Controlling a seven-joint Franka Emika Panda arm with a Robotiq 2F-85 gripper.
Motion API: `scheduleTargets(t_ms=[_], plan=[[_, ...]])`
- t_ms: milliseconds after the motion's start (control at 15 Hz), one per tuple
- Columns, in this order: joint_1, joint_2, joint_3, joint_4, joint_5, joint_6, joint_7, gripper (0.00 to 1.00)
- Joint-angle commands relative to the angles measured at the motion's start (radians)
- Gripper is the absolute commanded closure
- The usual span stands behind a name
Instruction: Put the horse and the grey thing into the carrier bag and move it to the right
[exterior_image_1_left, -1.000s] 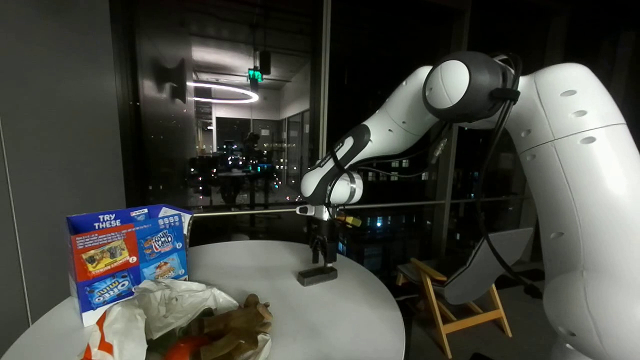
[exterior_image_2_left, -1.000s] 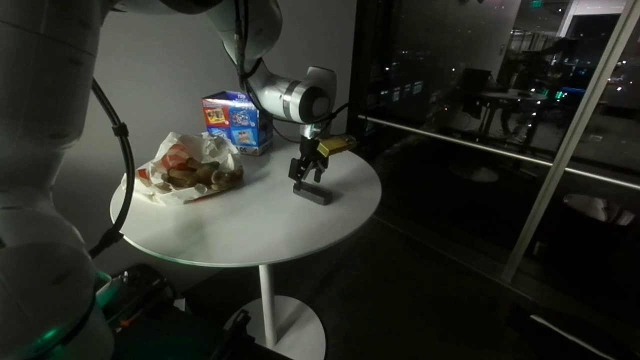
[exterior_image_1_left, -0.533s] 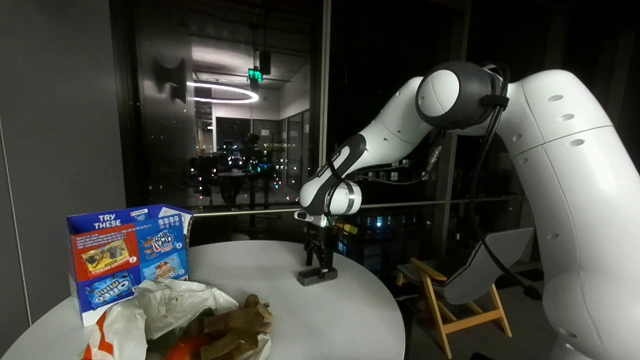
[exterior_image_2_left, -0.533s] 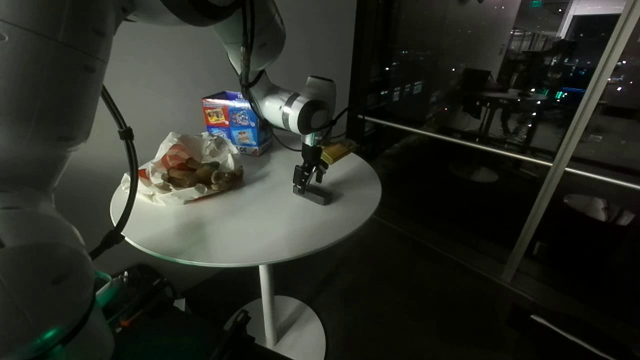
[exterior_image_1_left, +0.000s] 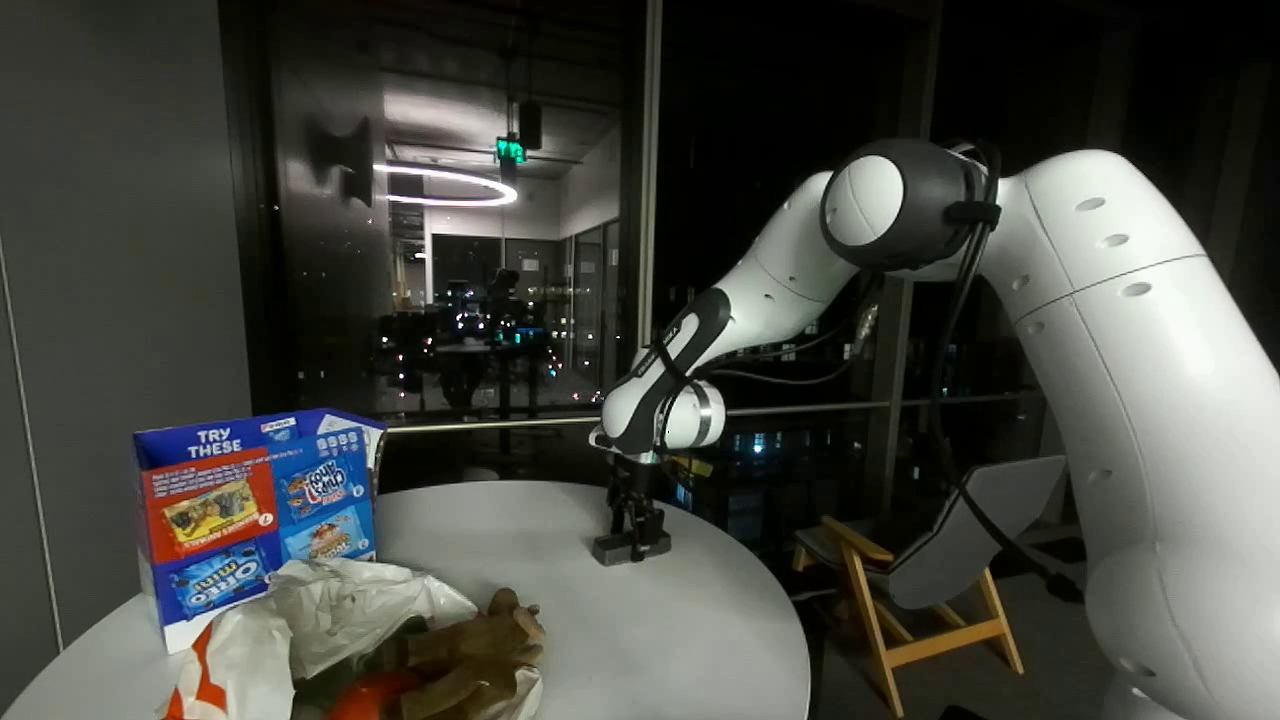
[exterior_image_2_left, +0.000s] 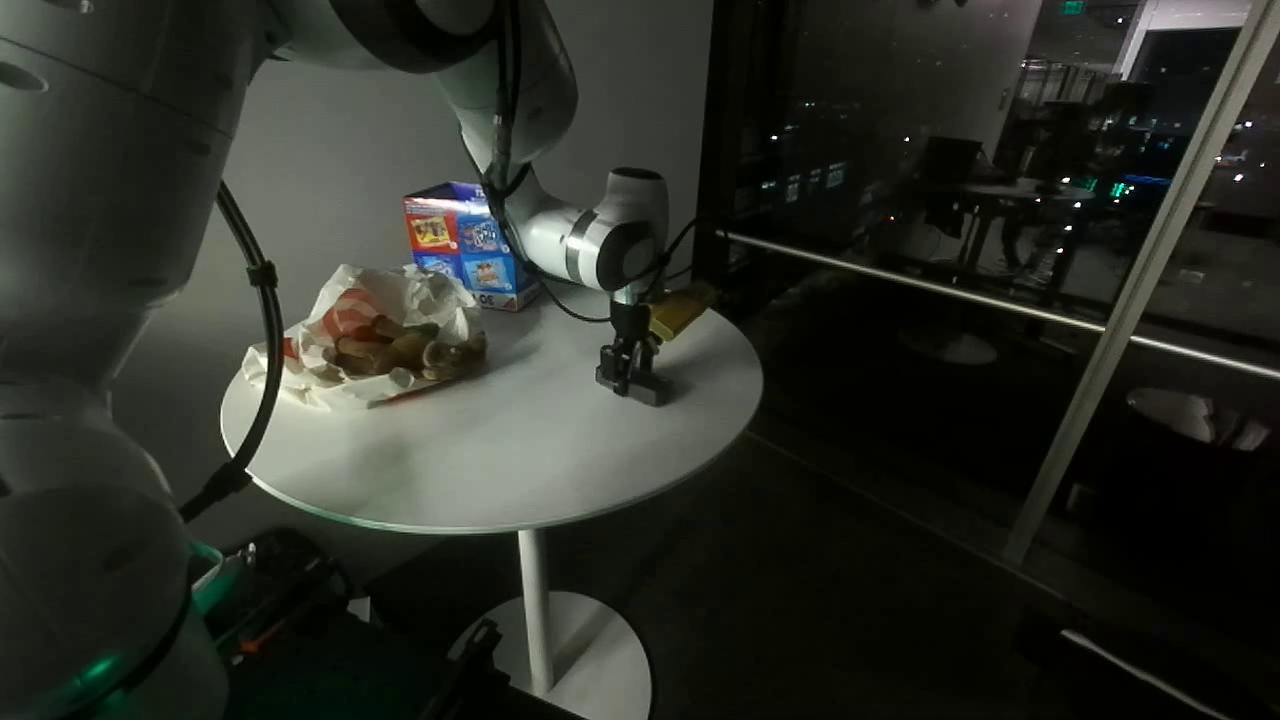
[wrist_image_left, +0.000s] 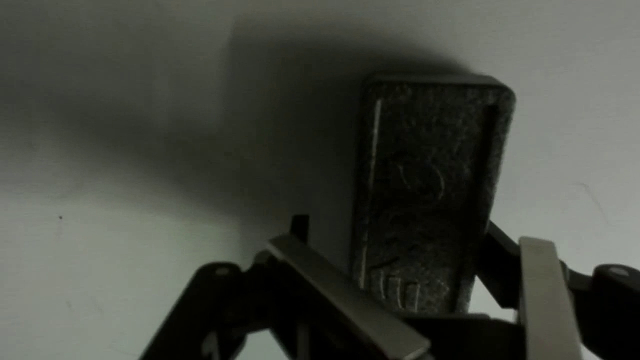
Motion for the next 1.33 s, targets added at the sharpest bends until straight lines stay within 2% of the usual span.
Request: scheduleTargets(t_ms=[0, 133, 333, 533, 933, 1067, 1267], plan=[[0.017, -0.010, -0.015, -0.015, -0.036, 0.067, 0.057, 0.51], [0.028, -0.018, -0.024, -0.023, -0.052, 0.089, 0.112, 0.66], [0.062, -0.043, -0.049, -0.042, -0.092, 0.123, 0.238, 0.68], [0.059, -0.108, -0.006, -0.084, -0.083, 0.100, 0.280, 0.68], [0.061, -0.268, 0.124, -0.221, -0.029, 0.081, 0.189, 0.68], [0.049, -0.300, 0.188, -0.265, 0.043, 0.104, 0.075, 0.68], [0.076, -0.319, 0.241, -0.314, 0.143, 0.125, -0.073, 0.68]])
